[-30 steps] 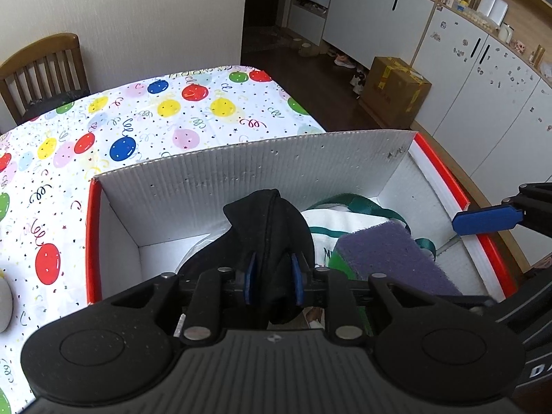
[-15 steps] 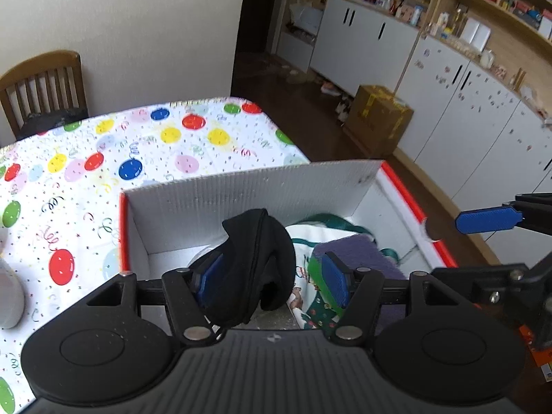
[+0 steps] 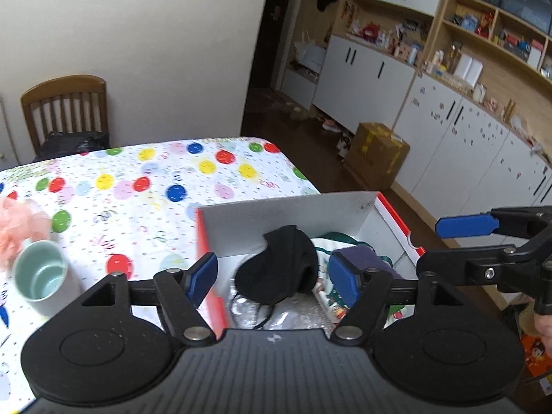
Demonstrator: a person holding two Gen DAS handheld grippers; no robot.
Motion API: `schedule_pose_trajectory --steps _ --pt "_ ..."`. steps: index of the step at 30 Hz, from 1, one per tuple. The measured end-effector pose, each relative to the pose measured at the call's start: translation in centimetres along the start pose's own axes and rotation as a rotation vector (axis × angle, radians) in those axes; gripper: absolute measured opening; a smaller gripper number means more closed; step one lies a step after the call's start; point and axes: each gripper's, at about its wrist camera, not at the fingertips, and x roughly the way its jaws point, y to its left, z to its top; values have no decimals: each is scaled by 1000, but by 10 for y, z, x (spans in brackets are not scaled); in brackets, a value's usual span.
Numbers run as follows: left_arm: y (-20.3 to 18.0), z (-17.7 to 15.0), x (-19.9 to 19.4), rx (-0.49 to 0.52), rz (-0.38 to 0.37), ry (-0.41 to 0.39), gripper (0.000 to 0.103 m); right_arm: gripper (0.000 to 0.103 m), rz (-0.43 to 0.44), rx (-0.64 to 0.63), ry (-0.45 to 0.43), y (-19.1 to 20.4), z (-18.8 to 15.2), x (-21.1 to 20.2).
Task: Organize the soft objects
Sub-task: 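Open both tools to release the mask and sponge in the box, then move both tools back toward the snack bag and pink bath puff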
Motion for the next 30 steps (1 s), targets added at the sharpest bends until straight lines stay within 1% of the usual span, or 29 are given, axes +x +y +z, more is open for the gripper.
schedule_pose_trajectory --steps 3,6,9,16,18,21,24,30 --pt "17 -5 -17 -23 4 -29 77 102 20 -11 -7 20 -1 6" --pt "34 -12 -34 -37 32 -58 83 102 41 -19 -3 40 -1 14" --pt "52 -18 -50 -62 44 -77 84 102 58 -23 2 60 -2 24" --pt "97 -31 -80 -95 83 -103 89 102 84 -26 26 103 -2 50" --pt "111 -35 -87 -111 93 -106 94 102 90 -29 37 115 -2 59" --pt "134 -43 -97 -137 104 -112 99 102 93 -34 49 131 -1 71" --pt "152 -49 -104 -144 112 -121 100 102 91 -41 61 143 2 85" --pt "188 -64 -116 -146 155 -148 101 102 92 -38 88 166 10 113"
